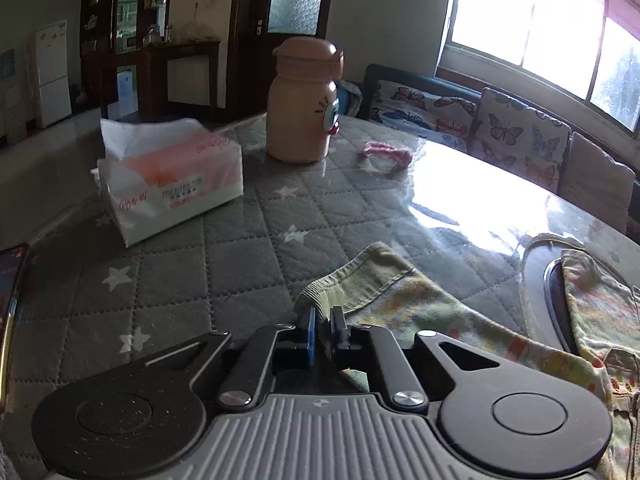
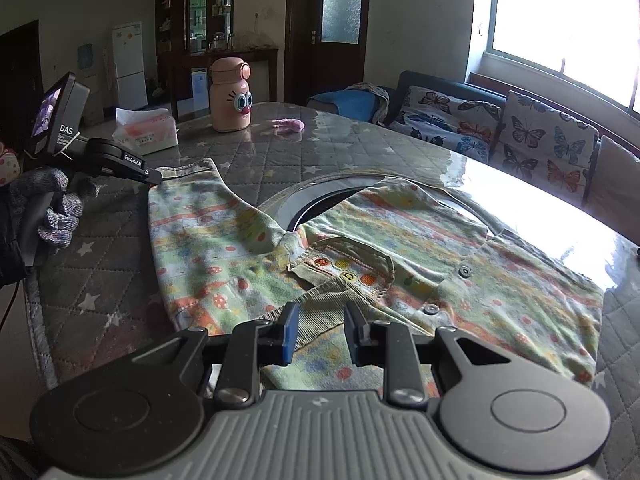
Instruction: Fold clothes
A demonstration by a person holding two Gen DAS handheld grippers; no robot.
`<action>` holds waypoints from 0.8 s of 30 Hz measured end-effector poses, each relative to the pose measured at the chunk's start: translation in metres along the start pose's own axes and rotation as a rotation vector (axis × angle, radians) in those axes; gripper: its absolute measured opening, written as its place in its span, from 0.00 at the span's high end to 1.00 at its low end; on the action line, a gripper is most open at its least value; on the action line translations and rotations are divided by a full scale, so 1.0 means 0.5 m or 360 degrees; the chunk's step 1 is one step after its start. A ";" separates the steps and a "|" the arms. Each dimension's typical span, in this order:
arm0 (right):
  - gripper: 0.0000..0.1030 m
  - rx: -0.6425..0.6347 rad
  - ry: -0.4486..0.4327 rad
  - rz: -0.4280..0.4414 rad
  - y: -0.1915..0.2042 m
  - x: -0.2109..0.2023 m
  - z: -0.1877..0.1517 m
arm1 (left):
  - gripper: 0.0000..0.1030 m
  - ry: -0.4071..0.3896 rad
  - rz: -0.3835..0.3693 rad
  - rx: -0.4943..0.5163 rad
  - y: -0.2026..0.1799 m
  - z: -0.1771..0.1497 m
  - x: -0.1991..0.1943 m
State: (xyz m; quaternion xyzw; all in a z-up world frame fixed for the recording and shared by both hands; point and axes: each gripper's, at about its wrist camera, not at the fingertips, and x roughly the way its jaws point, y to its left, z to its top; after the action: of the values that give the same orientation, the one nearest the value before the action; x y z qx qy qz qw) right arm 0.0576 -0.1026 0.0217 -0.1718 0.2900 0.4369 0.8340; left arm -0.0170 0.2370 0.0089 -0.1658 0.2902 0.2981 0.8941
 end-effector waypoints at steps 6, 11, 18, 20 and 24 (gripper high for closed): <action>0.76 0.0117 -0.0055 -0.0033 -0.029 -0.041 -0.012 | 0.94 -0.0139 -0.0305 0.0128 -0.090 0.015 -0.098; 0.76 0.0240 -0.0095 -0.0085 -0.066 -0.072 -0.029 | 0.94 -0.0185 -0.0653 0.0283 -0.204 0.001 -0.171; 0.76 0.0429 -0.0134 -0.0189 -0.127 -0.116 -0.063 | 0.95 -0.0070 -0.1058 0.0535 -0.366 -0.068 -0.209; 0.76 0.0468 -0.0131 -0.0213 -0.140 -0.124 -0.074 | 0.95 -0.0010 -0.1131 0.0620 -0.402 -0.096 -0.209; 0.76 0.0544 -0.0103 -0.0235 -0.159 -0.132 -0.094 | 0.95 0.0114 -0.1214 0.0789 -0.450 -0.147 -0.206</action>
State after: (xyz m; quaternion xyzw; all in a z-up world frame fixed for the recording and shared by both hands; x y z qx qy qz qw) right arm 0.0782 -0.2141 0.0298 -0.0344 0.3196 0.3243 0.8897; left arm 0.0265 -0.0153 0.0434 -0.0522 0.3018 -0.1371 0.9420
